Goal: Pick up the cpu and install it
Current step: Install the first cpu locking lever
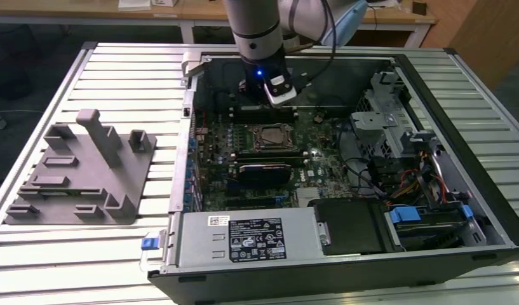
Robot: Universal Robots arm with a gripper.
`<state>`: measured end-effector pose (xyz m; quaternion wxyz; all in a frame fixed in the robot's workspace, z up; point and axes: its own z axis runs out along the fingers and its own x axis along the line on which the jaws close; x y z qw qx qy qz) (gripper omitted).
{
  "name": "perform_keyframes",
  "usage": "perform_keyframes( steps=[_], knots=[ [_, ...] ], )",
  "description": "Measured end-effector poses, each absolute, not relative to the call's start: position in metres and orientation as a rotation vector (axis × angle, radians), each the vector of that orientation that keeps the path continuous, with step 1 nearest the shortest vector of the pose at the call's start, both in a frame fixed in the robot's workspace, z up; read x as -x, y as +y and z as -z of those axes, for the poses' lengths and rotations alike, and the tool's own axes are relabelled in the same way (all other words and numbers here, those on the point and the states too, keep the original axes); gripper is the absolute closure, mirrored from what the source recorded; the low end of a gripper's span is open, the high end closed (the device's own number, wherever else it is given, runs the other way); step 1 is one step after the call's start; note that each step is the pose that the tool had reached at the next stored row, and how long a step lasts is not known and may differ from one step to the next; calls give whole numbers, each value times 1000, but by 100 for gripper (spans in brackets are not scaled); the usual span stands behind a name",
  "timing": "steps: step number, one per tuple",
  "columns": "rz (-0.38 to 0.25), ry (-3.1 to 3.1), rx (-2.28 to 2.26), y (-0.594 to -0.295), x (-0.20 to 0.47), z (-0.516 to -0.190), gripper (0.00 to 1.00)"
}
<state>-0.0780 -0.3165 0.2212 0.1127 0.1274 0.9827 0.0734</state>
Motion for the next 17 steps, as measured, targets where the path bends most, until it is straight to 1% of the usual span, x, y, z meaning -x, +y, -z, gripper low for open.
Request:
perform_keyframes(
  steps=[17],
  knots=[
    [-196,2997,-399,-332,60,-221,89]
  ],
)
